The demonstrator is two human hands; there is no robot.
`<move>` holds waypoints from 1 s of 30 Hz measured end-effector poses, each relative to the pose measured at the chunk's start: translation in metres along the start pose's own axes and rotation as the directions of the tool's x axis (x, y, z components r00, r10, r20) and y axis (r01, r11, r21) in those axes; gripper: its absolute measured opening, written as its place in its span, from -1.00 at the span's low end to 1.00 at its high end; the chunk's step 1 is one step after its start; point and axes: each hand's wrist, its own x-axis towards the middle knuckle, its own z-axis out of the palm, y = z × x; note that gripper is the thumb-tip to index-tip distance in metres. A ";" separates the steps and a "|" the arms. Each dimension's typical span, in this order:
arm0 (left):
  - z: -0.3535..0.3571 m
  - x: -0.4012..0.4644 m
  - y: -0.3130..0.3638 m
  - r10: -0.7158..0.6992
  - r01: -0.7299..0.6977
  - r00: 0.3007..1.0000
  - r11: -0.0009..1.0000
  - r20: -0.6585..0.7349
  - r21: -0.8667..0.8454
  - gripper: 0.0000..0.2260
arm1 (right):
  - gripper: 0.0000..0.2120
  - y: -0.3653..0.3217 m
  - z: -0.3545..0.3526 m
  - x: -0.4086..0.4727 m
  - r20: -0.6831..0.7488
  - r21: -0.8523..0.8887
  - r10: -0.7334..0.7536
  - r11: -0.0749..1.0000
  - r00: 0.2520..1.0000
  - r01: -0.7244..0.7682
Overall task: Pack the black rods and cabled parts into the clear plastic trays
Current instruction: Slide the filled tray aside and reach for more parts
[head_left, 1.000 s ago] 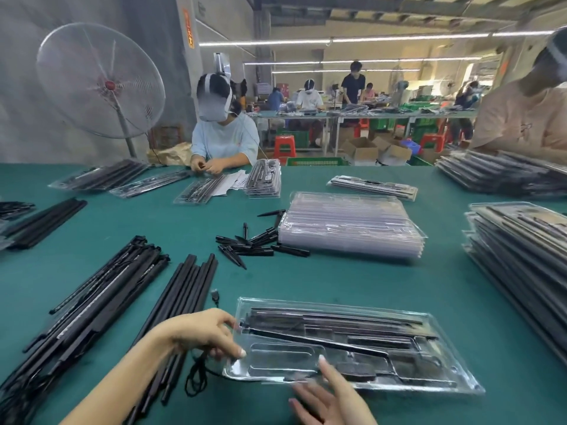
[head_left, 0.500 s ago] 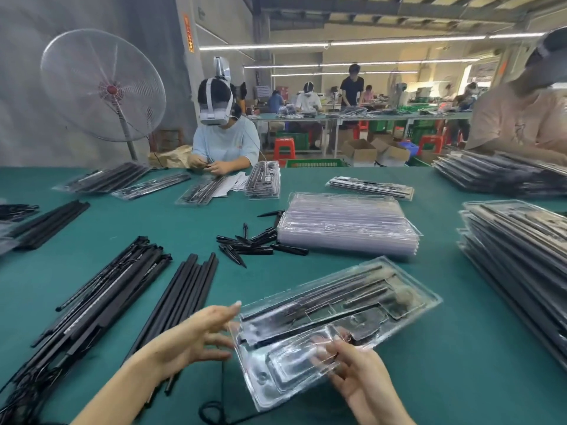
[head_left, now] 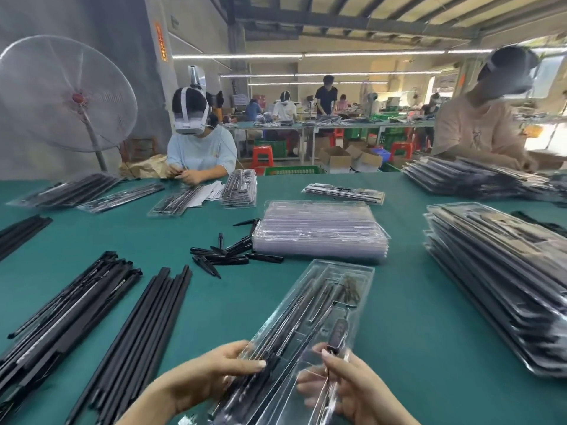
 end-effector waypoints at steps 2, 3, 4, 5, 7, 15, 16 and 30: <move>0.011 0.004 -0.001 0.027 -0.027 1.000 0.999 0.010 -0.047 -0.50 | -0.32 0.000 -0.004 -0.001 0.001 -0.006 -0.006 1.000 1.000 0.006; 0.016 0.005 -0.001 0.044 -0.043 0.999 0.997 0.004 -0.066 -0.52 | -0.35 0.000 -0.006 -0.001 -0.006 -0.009 -0.009 1.000 1.000 0.009; 0.021 0.006 -0.001 0.061 -0.062 0.998 0.995 -0.007 -0.084 -0.54 | -0.40 0.000 -0.008 -0.001 -0.018 -0.007 -0.017 1.000 1.000 0.017; 0.025 0.008 -0.001 0.080 -0.082 0.997 0.991 -0.022 -0.104 -0.55 | -0.47 -0.001 -0.010 -0.001 -0.028 -0.002 -0.026 1.000 0.999 0.026; 0.033 0.012 -0.001 0.104 -0.112 0.993 0.982 -0.060 -0.153 -0.57 | -0.54 -0.003 -0.015 -0.002 -0.053 0.010 -0.042 0.999 0.998 0.043; 0.065 0.032 0.010 0.145 -0.191 0.949 0.971 -0.281 -0.142 -0.16 | -0.66 -0.016 -0.027 -0.018 -0.147 -0.037 -0.173 0.985 0.974 0.170; 0.071 0.034 0.012 0.159 -0.206 0.939 0.970 -0.304 -0.126 -0.12 | -0.70 -0.018 -0.027 -0.021 -0.169 -0.050 -0.176 0.984 0.970 0.170; 0.195 0.082 0.127 0.395 -0.390 0.907 0.919 -0.145 0.062 -0.78 | -0.57 -0.185 -0.114 -0.130 -0.315 -0.616 -0.277 0.787 0.908 0.026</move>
